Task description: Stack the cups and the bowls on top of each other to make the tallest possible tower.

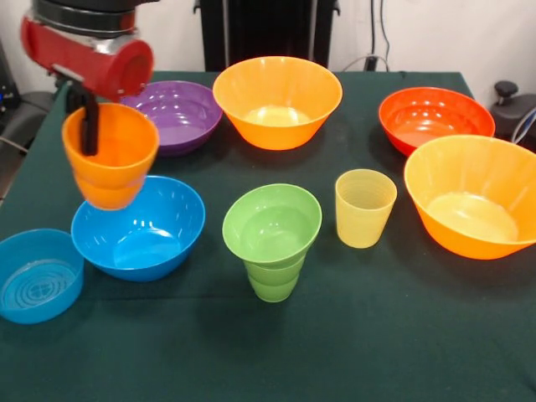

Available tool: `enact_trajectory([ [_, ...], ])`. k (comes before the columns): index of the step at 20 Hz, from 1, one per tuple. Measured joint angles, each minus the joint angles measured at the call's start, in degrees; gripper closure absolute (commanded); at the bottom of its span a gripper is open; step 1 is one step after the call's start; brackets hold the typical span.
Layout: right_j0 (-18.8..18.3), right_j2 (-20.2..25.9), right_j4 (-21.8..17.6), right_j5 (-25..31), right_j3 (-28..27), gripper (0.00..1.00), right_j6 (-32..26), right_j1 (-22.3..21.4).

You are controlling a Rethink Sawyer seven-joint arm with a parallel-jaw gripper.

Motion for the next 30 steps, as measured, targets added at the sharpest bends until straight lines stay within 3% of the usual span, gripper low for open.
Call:
enact_trajectory([
  [14,10.81,-1.27,3.61,-2.59,3.37,1.0,0.95,-2.46],
  [23,14.34,-2.5,5.48,-3.12,3.69,1.0,0.99,-2.37],
  [30,14.89,-3.03,6.56,-7.12,6.28,1.0,1.0,-2.6],
])
